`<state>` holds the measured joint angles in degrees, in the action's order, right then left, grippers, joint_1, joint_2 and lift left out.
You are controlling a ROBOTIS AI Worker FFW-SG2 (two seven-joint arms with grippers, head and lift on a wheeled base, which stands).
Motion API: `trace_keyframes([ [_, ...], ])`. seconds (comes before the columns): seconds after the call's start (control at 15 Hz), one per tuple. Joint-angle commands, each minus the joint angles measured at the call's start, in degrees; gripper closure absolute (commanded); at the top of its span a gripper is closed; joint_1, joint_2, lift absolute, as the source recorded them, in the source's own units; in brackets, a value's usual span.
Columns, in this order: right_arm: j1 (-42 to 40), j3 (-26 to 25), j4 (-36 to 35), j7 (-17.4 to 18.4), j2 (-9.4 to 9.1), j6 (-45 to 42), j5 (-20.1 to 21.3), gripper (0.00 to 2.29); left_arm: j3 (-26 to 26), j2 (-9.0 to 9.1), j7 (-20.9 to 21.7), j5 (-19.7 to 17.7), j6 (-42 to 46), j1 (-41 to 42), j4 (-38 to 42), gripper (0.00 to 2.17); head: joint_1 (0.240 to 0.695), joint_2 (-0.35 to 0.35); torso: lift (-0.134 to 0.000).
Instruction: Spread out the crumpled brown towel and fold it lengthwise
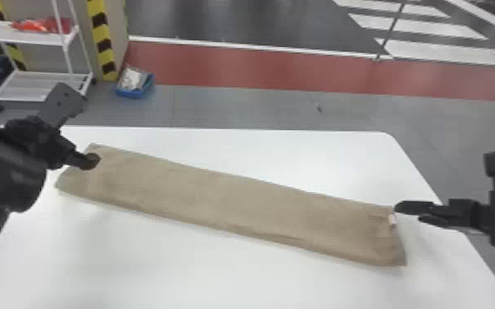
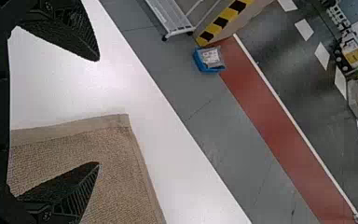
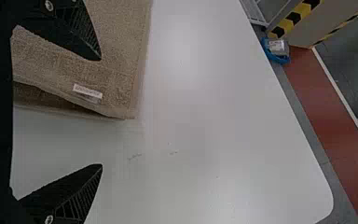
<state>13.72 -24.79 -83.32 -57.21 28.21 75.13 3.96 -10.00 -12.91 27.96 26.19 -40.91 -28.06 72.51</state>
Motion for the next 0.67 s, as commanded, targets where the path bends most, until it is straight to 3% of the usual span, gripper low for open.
trace_keyframes([
  [0.0, -0.1, -0.2, 0.0, 0.0, 0.00, -0.1, 0.0, 0.07, 0.2, -0.10, 0.2, 0.1, -0.2, 0.5, 0.4, 0.10, 0.695, -0.178, -0.124],
  [0.6, -1.1, -0.4, -1.0, 0.0, 0.00, 0.2, -0.8, 0.07, 1.6, -0.27, 1.3, 1.1, -1.2, 2.9, 3.8, 0.10, 0.695, -0.174, -0.124],
])
